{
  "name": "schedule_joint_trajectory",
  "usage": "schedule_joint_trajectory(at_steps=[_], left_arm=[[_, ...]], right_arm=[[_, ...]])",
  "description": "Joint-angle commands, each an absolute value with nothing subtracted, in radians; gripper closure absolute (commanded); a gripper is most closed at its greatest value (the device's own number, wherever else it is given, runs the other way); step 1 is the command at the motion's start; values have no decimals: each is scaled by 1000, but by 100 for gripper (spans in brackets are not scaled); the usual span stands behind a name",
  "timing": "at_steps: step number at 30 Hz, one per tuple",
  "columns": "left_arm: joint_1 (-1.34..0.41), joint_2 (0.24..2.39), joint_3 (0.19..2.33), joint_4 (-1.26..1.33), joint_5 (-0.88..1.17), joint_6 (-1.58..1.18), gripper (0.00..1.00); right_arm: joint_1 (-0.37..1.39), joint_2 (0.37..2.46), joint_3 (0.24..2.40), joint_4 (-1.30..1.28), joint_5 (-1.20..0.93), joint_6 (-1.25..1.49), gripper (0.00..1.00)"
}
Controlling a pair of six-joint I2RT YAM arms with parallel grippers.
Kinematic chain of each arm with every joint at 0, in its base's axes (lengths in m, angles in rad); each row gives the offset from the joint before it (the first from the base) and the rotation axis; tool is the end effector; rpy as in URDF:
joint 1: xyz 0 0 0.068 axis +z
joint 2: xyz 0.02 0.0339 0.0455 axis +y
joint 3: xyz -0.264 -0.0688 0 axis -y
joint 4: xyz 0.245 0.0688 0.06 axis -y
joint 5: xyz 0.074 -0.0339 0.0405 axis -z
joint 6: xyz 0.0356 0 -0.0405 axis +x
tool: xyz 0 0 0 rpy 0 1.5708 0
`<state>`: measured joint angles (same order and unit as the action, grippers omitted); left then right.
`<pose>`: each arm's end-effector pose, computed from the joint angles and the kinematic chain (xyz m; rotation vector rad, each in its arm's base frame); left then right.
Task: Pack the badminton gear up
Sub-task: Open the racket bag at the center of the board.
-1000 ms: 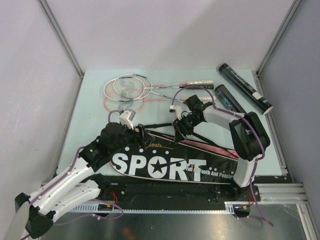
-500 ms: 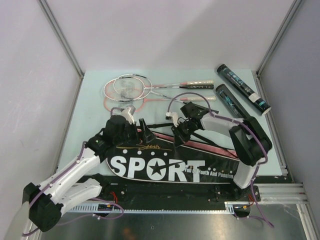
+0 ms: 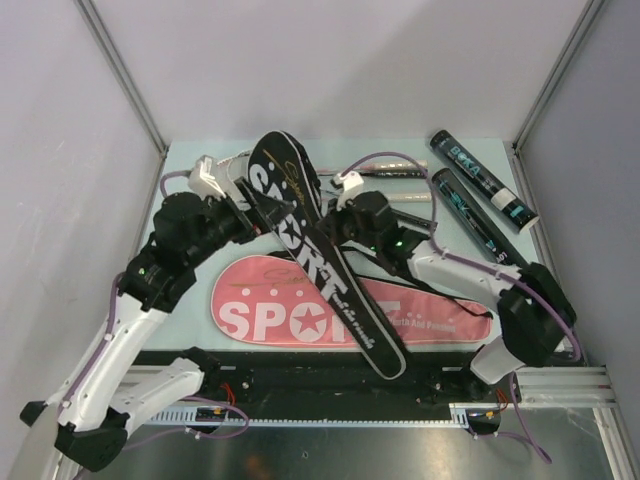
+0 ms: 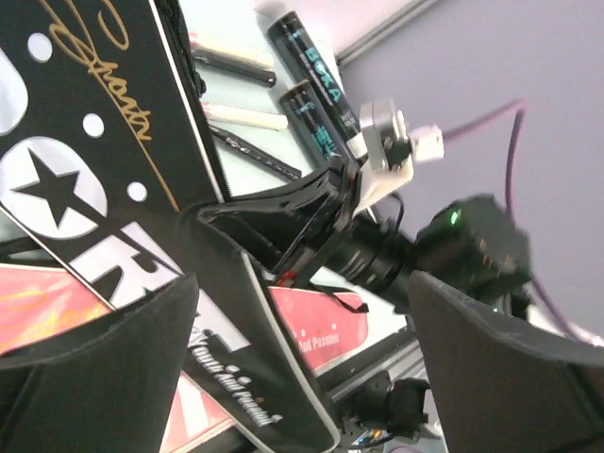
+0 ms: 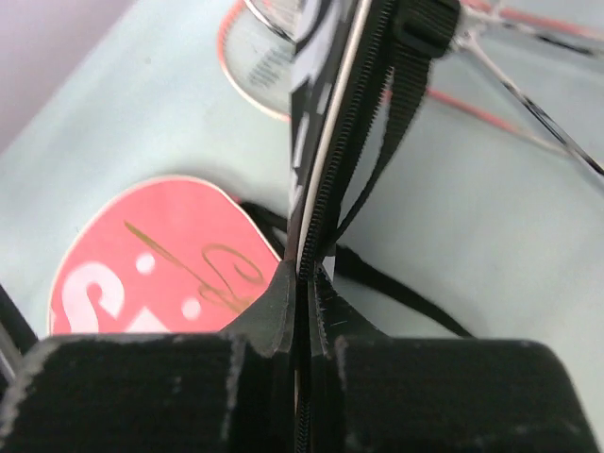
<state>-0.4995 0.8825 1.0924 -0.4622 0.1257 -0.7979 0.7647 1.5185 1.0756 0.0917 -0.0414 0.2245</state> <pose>0.1605 -0.0927 0.3998 -0.1953 1.9368 -1.0078 0.2560 0.2476 0.2887 -0.5575 1.9060 0.6947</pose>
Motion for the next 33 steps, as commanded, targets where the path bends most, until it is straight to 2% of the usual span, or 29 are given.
schedule_joint_trajectory(at_steps=[1,2,4,6,8,9,12,15,17,20,21,22,23,26,30,33], left_arm=[[-483,1001,1195,-610,-36,-860,0],[-480,1061,1209,-624,-64,-864,3],[-450,1115,1249,-637,-38,-876,13],[-437,1195,1287,-647,-41,-850,28],[-427,1235,1290,-660,-63,-813,38],[-422,1253,1275,-664,-89,-813,47],[-416,1281,1233,-663,-141,-830,49],[-416,1318,1238,-661,-143,-825,55],[-416,1328,1238,-658,-140,-821,54],[-416,1319,1223,-653,-118,-813,43],[-416,1298,1210,-653,-123,-830,25],[-416,1251,1195,-650,-149,-837,18],[-416,1218,1165,-647,-167,-848,6],[-416,1161,1121,-569,-181,-861,5],[-416,1242,1186,-555,-121,-862,9],[-422,1233,1171,-543,-127,-880,8]], right_arm=[[857,1608,1080,474,138,256,100],[880,1617,1081,488,150,249,100],[906,1631,1080,500,172,221,100],[919,1637,1078,505,167,219,100],[923,1637,1077,503,176,238,100],[930,1637,1077,505,179,238,100],[951,1632,1075,509,206,230,100],[956,1634,1074,508,206,233,100],[957,1632,1072,500,201,236,100],[968,1637,1074,489,225,221,100],[969,1641,1072,486,225,218,100],[968,1643,1072,485,225,216,100],[969,1643,1074,483,225,216,100],[976,1643,1074,486,221,213,100],[979,1641,1072,485,219,212,100],[979,1638,1072,480,219,210,100]])
